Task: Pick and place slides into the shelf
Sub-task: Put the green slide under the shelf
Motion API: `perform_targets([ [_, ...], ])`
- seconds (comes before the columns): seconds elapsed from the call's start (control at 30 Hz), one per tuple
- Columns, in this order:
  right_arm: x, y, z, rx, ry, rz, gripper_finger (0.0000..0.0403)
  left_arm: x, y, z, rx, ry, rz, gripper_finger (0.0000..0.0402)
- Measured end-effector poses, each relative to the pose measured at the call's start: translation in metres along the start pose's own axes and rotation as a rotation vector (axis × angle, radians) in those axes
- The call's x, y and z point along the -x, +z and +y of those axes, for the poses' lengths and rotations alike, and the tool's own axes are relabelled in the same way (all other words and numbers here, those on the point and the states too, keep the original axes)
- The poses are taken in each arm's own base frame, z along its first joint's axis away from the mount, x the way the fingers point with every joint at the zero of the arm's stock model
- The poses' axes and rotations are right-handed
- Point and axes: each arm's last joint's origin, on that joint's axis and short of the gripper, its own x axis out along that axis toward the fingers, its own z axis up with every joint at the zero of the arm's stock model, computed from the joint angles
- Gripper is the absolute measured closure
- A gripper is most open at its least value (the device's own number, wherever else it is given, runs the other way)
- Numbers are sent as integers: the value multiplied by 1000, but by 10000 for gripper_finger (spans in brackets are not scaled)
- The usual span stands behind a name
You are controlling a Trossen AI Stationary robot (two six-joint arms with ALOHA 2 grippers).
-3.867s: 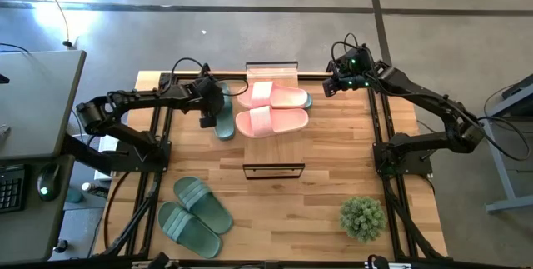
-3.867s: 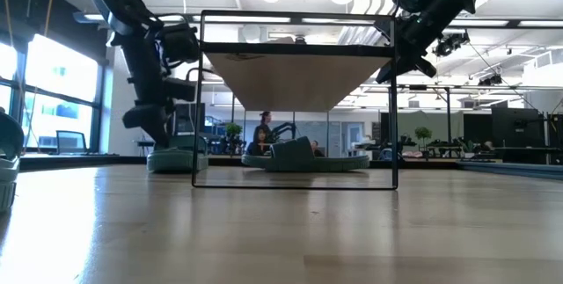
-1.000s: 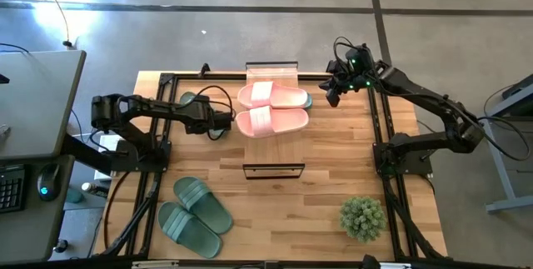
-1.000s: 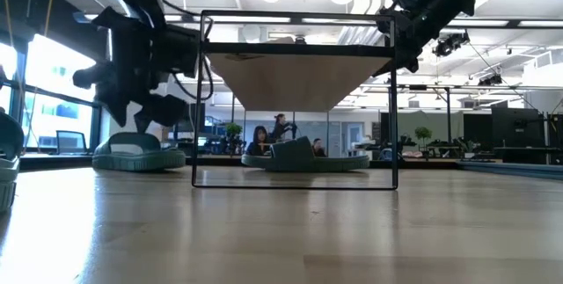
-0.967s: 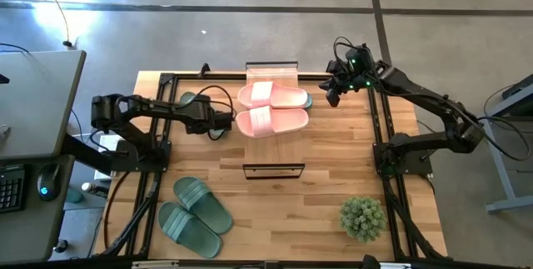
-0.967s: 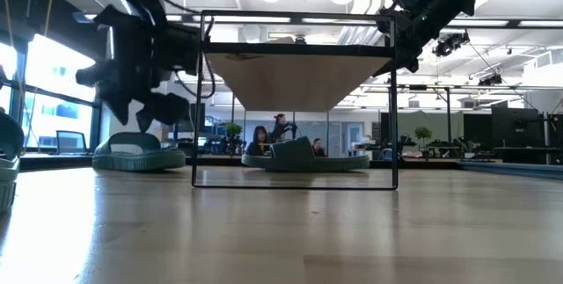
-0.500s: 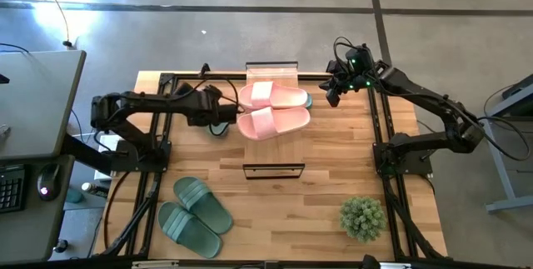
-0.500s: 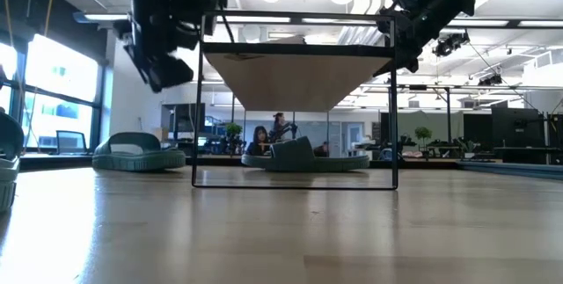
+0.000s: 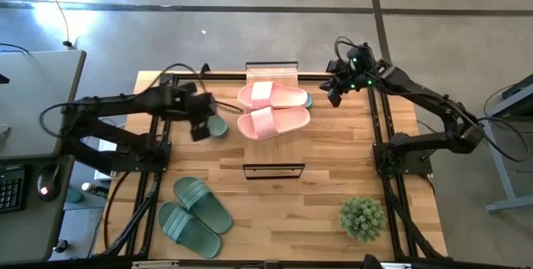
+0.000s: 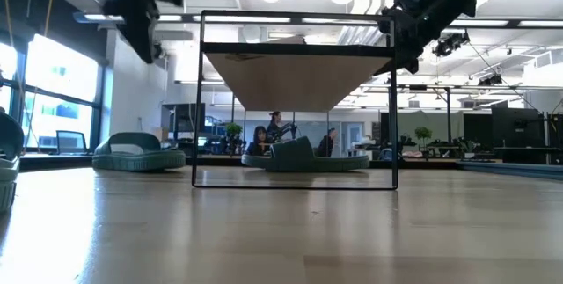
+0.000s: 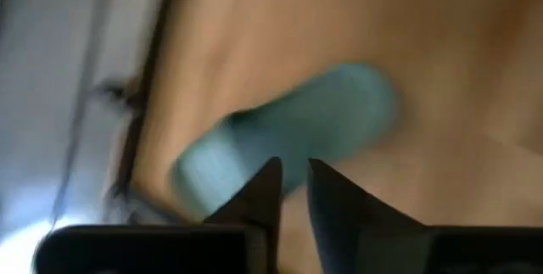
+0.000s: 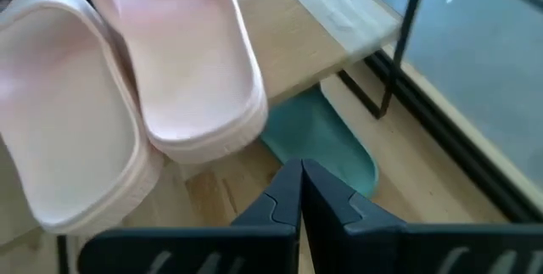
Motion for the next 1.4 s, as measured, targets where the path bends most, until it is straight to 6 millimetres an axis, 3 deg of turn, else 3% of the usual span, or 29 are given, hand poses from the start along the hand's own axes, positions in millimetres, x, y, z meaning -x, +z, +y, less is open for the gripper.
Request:
perform_targets([
  [0.13,7,-14,-12,-30,1,106,403,6,-12,-4,-103,-209,-40,397],
  [0.33,10,-25,-8,13,64,207,403,-31,-28,-23,-199,-366,106,394],
  [0.8,-12,-20,26,85,143,234,403,-108,-34,-49,-85,-255,23,401],
  [1.1,-16,-20,29,78,130,245,403,-137,-26,-60,-103,-250,99,401],
  [1.4,-17,-18,28,82,119,225,403,-149,-8,-63,-89,-194,-35,401],
])
